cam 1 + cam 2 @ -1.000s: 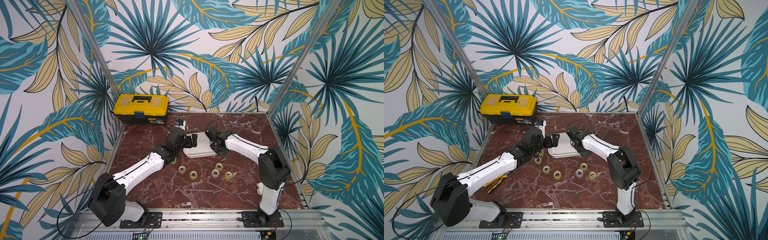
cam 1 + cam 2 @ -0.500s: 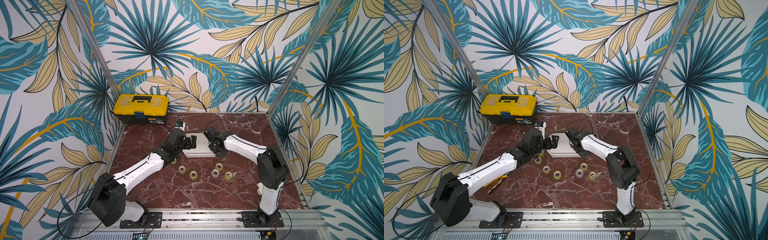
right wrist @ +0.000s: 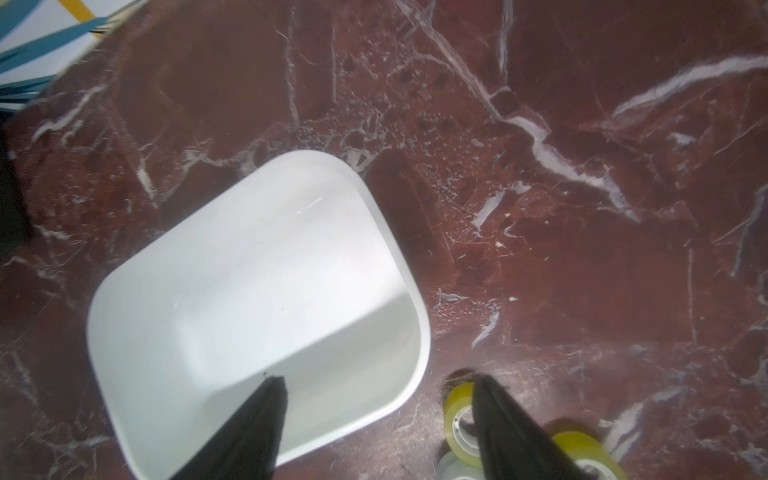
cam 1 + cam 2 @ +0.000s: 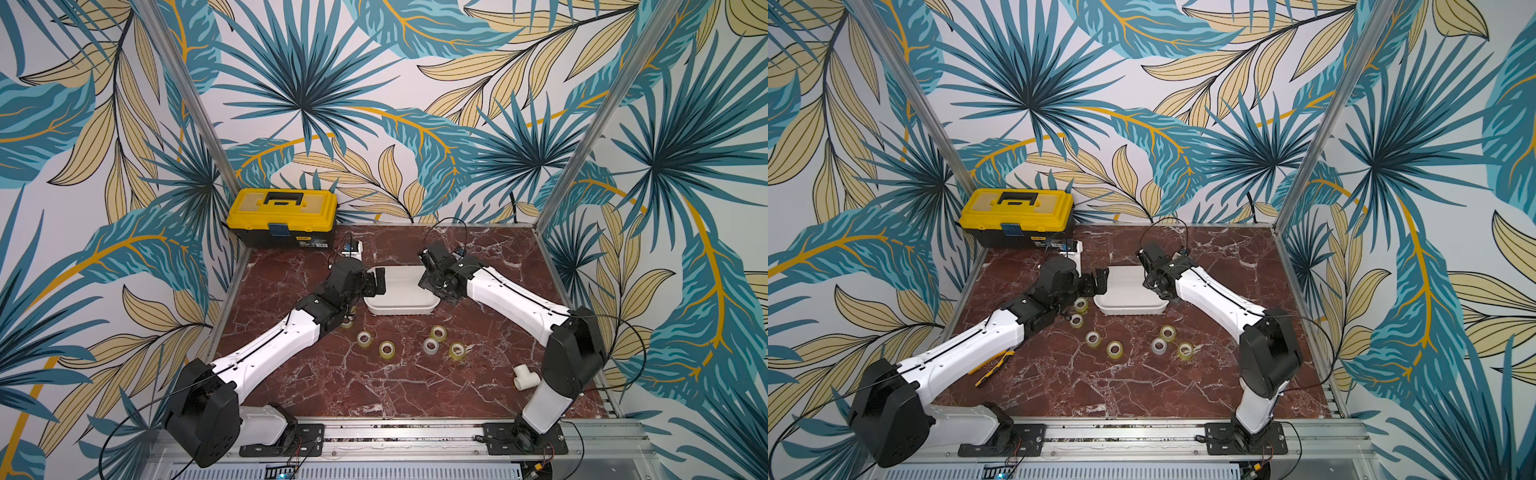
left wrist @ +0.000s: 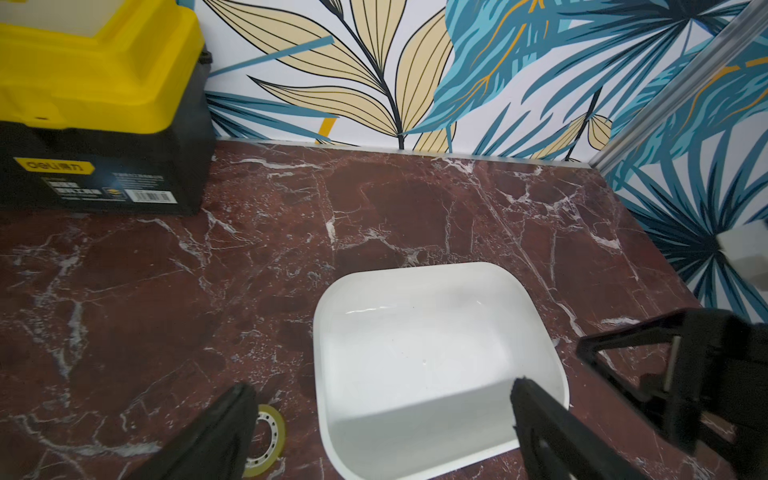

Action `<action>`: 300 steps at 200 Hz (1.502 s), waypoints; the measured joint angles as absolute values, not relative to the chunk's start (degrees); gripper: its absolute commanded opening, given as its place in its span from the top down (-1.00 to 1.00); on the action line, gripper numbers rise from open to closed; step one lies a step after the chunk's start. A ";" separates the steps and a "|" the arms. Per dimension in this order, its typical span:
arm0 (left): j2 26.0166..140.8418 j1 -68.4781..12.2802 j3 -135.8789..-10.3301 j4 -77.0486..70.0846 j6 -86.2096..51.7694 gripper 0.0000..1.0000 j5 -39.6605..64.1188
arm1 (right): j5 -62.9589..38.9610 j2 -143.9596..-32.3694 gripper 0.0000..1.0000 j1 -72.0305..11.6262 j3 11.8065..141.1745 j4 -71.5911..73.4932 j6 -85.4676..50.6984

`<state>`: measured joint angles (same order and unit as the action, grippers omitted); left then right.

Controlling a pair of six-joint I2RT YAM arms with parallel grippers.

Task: Put the transparent tape into the storage box
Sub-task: Move the storage box to the center of the board, then pick up the tape at the center of the board.

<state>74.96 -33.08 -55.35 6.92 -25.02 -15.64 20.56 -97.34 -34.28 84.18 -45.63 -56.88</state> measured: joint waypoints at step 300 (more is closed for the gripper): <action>76.51 -31.38 -51.57 18.79 -27.38 -1.00 -17.96 | 0.91 -87.37 0.11 -28.84 50.11 -44.91 -45.30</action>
